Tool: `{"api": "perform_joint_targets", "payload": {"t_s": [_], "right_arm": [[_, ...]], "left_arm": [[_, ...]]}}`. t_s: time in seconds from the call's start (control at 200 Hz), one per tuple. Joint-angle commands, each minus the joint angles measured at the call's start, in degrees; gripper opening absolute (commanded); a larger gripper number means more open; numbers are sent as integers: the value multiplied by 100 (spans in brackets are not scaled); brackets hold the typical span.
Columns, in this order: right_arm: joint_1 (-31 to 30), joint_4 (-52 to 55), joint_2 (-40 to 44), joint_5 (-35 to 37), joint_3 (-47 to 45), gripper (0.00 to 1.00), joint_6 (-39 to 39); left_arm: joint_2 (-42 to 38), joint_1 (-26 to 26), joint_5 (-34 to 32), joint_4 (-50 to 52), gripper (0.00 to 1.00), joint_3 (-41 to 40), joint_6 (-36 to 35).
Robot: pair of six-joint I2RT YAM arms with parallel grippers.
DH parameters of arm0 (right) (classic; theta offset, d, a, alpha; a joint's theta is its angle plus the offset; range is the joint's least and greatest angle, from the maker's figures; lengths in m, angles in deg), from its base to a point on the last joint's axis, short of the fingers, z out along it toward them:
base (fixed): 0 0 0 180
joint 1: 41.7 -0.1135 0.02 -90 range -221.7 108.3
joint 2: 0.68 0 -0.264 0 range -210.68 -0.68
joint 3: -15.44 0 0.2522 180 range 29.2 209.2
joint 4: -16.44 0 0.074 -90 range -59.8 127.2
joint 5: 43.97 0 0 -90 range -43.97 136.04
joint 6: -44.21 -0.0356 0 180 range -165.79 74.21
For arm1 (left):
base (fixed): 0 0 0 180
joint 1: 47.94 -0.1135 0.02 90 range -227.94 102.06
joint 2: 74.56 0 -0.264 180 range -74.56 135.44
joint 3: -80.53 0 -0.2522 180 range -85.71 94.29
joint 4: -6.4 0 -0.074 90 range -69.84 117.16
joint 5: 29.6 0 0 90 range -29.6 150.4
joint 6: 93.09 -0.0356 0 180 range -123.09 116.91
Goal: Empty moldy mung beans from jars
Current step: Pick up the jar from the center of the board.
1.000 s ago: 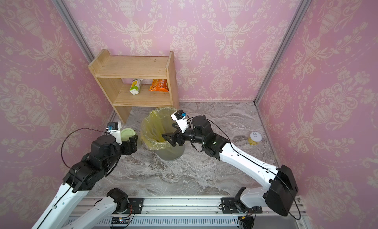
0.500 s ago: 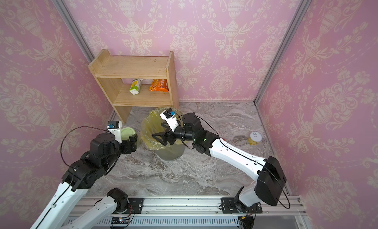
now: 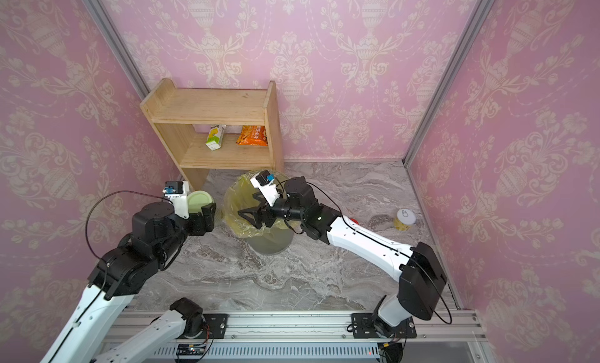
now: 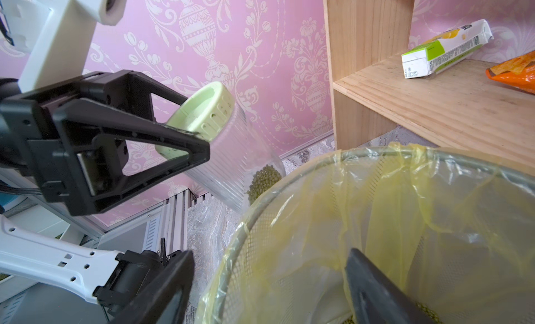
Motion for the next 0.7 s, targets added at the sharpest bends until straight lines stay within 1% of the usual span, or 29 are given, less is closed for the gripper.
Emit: {"api": "perform_joint_targets", "payload": {"t_s": [0.0,0.36,0.53,0.695], "right_arm": [[-38,-116,-61,-57,210,84,-30],[-42,-186,-247,-42,391,85,-22],[-44,-102,-316,76,464,85,70],[-45,-168,-325,15,464,85,113]], "left_arm": [[39,-62,110,-396,56,400,-212],[659,-88,511,-775,56,1165,-361],[754,-88,496,-793,56,1391,-485],[795,-91,537,-750,56,1518,-540]]}}
